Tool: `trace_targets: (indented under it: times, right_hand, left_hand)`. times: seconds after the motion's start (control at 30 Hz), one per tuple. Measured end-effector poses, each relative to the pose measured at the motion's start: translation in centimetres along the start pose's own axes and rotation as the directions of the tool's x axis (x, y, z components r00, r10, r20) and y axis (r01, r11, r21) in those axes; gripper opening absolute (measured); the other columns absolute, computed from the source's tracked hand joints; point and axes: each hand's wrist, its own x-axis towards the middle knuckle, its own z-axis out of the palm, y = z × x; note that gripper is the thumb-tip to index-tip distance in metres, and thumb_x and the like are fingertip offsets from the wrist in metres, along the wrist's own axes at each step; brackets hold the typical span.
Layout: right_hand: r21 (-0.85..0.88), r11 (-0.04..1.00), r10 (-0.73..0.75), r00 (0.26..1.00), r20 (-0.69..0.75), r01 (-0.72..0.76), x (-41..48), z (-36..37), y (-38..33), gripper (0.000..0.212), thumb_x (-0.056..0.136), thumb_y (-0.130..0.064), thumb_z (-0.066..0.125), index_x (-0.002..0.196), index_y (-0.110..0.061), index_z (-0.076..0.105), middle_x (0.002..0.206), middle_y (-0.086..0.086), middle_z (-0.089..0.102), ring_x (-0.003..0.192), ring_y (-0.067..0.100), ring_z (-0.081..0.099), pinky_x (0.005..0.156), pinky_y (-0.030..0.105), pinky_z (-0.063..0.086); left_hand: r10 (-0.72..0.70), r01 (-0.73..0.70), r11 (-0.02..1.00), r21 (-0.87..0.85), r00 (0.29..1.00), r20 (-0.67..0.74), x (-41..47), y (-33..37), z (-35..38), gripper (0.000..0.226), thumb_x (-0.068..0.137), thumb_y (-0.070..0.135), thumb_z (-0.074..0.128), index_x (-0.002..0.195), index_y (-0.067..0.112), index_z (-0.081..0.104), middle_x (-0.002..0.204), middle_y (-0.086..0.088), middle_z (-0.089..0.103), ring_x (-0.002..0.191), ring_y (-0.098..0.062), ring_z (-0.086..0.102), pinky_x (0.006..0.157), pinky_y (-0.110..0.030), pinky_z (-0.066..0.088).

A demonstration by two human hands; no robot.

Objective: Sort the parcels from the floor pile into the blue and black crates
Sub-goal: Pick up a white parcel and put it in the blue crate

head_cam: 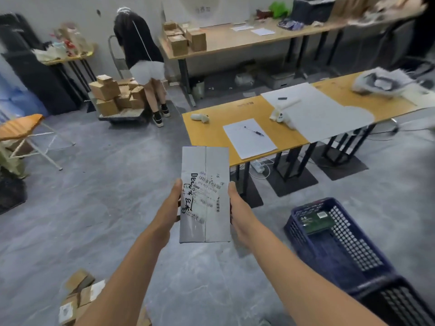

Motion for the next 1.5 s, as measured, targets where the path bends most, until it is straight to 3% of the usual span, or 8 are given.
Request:
trace_targets:
  times: [0.17,0.37,0.47,0.67,0.87,1.03,1.3,1.5]
  right_hand:
    - [0.070,0.996,-0.044,0.991,-0.129,0.053,0.1,-8.3,-2.1,0.066,0.100,-0.075,0.029,0.140,-0.034,0.063,0.133,-0.008,0.071,0.117,0.010,0.067,0.082,0.026,0.054]
    - [0.208,0.974,-0.039,0.970,-0.241,0.090,0.2,-16.7,-2.6,0.063,0.107,-0.065,0.022,0.154,-0.032,0.047,0.150,-0.006,0.057,0.137,0.016,0.054,0.112,0.036,0.045]
    - [0.257,0.960,-0.019,0.943,-0.331,0.109,0.7,-20.1,-2.4,0.065,0.105,-0.068,0.024,0.156,-0.034,0.045,0.153,-0.005,0.055,0.138,0.017,0.053,0.119,0.042,0.041]
    - [0.369,0.916,0.084,0.828,-0.554,0.155,2.9,-25.9,-3.0,0.080,0.089,-0.087,0.038,0.151,-0.039,0.052,0.154,-0.012,0.053,0.142,0.017,0.048,0.123,0.050,0.033]
    - [0.479,0.851,0.219,0.685,-0.694,0.214,3.9,-30.3,-3.3,0.061,0.098,-0.076,0.038,0.135,-0.036,0.063,0.132,-0.012,0.067,0.116,0.009,0.061,0.091,0.031,0.048]
    - [0.546,0.796,0.328,0.570,-0.753,0.263,3.9,-33.3,-2.7,0.058,0.096,-0.079,0.040,0.132,-0.040,0.063,0.130,-0.013,0.068,0.116,0.010,0.061,0.095,0.035,0.045]
    - [0.622,0.721,0.446,0.482,-0.754,0.305,4.4,-41.4,-0.6,0.049,0.099,-0.074,0.042,0.129,-0.040,0.063,0.136,-0.009,0.066,0.119,0.016,0.061,0.108,0.043,0.045]
    - [0.685,0.675,0.520,0.484,-0.704,0.272,6.3,-49.9,2.8,0.055,0.099,-0.072,0.046,0.138,-0.036,0.062,0.137,-0.009,0.066,0.124,0.017,0.061,0.103,0.041,0.047]
  left_hand:
    - [0.016,-0.027,0.997,0.078,0.991,0.134,4.0,3.3,8.3,0.058,0.097,0.075,0.027,0.136,0.046,0.058,0.130,0.021,0.065,0.120,-0.001,0.059,0.097,-0.041,0.045]
    - [-0.016,-0.042,0.978,0.205,0.962,0.271,8.6,5.7,17.7,0.046,0.101,0.069,0.025,0.115,0.048,0.064,0.091,0.022,0.076,0.087,0.001,0.070,0.075,-0.032,0.047]
    - [-0.059,-0.034,0.971,0.237,0.925,0.376,11.3,6.1,21.9,0.057,0.097,0.073,0.024,0.118,0.044,0.068,0.102,0.009,0.077,0.097,-0.014,0.069,0.084,-0.038,0.051]
    - [-0.090,-0.113,0.942,0.316,0.822,0.562,17.0,8.4,29.9,0.040,0.104,0.062,0.024,0.109,0.046,0.061,0.082,0.031,0.070,0.070,0.014,0.066,0.067,-0.021,0.044]
    - [-0.202,-0.190,0.889,0.417,0.656,0.728,22.9,9.2,37.1,0.047,0.103,0.067,0.023,0.117,0.046,0.063,0.108,0.022,0.070,0.086,0.009,0.065,0.070,-0.022,0.046]
    - [-0.296,-0.233,0.850,0.473,0.532,0.793,25.3,8.6,43.0,0.052,0.100,0.072,0.022,0.119,0.048,0.064,0.108,0.025,0.070,0.097,0.006,0.064,0.088,-0.031,0.049]
    - [-0.425,-0.230,0.802,0.551,0.427,0.798,27.5,5.7,53.6,0.066,0.107,0.059,0.023,0.139,0.015,0.060,0.127,-0.009,0.070,0.079,0.009,0.069,0.051,-0.010,0.050]
    - [-0.508,-0.163,0.741,0.652,0.499,0.702,30.3,1.4,62.2,0.078,0.094,0.078,0.035,0.149,0.023,0.048,0.143,-0.004,0.061,0.125,-0.019,0.061,0.104,-0.040,0.049]
